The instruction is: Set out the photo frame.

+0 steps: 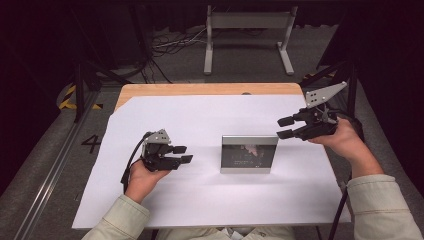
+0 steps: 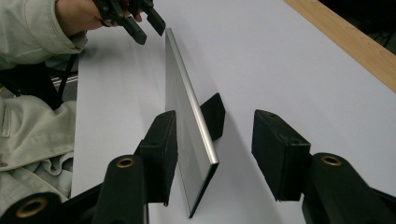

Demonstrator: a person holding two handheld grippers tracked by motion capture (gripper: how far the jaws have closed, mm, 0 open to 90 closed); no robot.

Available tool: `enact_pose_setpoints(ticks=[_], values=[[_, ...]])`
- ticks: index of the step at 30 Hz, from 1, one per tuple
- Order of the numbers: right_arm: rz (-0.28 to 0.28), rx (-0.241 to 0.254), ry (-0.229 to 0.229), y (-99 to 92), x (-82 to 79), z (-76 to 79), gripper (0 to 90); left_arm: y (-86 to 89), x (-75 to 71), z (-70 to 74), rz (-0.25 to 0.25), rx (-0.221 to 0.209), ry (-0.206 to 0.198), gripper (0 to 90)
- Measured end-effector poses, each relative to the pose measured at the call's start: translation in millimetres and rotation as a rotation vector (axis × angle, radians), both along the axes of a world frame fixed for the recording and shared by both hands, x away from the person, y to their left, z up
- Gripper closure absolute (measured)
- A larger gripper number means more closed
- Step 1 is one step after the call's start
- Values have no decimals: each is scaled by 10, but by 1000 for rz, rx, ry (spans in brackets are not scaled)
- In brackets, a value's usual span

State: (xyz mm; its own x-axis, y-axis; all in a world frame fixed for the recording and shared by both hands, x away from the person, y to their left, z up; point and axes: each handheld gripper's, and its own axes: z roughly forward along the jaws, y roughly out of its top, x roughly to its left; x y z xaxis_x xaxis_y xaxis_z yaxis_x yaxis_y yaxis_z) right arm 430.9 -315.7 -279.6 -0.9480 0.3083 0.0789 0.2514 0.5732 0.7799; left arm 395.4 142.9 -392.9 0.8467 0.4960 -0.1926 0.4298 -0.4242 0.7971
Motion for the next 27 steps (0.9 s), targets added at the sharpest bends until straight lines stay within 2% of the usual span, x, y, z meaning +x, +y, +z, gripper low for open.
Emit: enact_pose_setpoints(ticks=[11,22,27], values=[[-72,27,-17,-298,-98,-29,499,12,8,-11,19,3,5,521],[-135,39,-4,-510,-130,-100,481,22,26,-27,6,6,8,517],[-169,40,1,-601,-152,-144,475,41,40,-34,17,5,10,514]])
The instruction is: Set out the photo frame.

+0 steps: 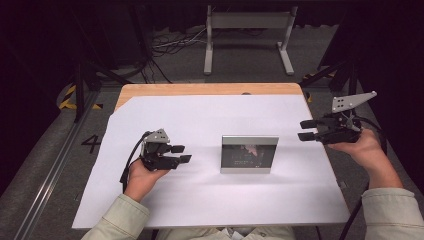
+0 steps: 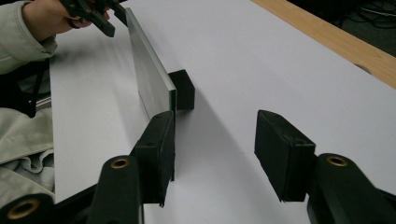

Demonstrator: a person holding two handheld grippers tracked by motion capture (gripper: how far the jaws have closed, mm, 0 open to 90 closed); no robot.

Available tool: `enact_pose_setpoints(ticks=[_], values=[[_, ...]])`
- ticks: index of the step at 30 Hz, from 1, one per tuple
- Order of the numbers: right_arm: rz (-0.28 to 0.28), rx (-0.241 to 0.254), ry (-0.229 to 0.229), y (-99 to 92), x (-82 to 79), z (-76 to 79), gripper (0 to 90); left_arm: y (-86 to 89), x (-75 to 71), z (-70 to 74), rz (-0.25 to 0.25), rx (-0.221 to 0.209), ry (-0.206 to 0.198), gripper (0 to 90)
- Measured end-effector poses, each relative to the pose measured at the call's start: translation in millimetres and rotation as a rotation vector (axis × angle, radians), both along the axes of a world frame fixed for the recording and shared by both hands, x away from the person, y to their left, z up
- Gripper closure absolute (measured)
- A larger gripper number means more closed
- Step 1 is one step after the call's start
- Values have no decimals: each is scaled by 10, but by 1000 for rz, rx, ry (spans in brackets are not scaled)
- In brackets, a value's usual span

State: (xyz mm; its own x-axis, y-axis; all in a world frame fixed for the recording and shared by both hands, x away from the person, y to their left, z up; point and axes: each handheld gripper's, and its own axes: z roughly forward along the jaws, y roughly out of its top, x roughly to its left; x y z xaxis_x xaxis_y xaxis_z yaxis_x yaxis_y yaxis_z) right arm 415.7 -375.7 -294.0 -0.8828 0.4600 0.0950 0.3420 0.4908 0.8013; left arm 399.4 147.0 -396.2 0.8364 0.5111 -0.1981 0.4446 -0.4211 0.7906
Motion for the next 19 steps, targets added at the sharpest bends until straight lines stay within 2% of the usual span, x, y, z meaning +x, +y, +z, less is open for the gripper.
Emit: enact_pose_setpoints(ticks=[9,19], values=[[-93,18,20,-170,-19,-181,468,17,8,-1,6,10,-9,510],[-106,13,11,-160,-37,-227,449,32,14,3,13,3,-8,501]])
